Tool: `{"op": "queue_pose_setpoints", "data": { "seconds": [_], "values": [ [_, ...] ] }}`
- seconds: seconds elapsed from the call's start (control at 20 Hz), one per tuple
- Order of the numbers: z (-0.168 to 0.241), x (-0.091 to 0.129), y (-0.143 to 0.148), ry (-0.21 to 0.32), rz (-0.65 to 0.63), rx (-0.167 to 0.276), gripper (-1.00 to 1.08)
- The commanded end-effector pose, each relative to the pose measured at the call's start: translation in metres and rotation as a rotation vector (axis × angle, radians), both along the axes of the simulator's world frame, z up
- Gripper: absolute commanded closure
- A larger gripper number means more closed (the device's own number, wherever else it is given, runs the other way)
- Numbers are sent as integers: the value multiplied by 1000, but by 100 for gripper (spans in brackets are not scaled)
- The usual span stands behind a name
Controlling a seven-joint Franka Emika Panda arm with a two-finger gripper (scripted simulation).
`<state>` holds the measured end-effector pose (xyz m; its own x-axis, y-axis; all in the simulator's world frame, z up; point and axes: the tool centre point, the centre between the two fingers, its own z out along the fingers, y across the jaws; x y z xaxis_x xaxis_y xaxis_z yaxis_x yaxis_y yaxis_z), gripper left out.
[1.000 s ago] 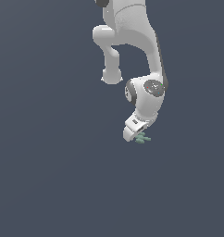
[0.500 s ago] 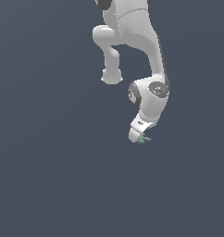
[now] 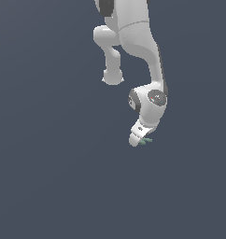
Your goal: Pick up the object and move it to a goal position.
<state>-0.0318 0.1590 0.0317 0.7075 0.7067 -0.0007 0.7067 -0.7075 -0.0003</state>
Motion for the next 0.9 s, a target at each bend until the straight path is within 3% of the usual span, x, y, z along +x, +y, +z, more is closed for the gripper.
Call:
{"op": "queue_pose_setpoints", "data": {
  "seconds": [0.0,0.25,0.3,0.85],
  "values": [
    [-10,0,0,-1,2,0,-92],
    [-17,1,0,-1,2,0,-92],
    [-17,1,0,-1,2,0,108],
    [-16,1,0,-1,1,0,108]
  ]
}}
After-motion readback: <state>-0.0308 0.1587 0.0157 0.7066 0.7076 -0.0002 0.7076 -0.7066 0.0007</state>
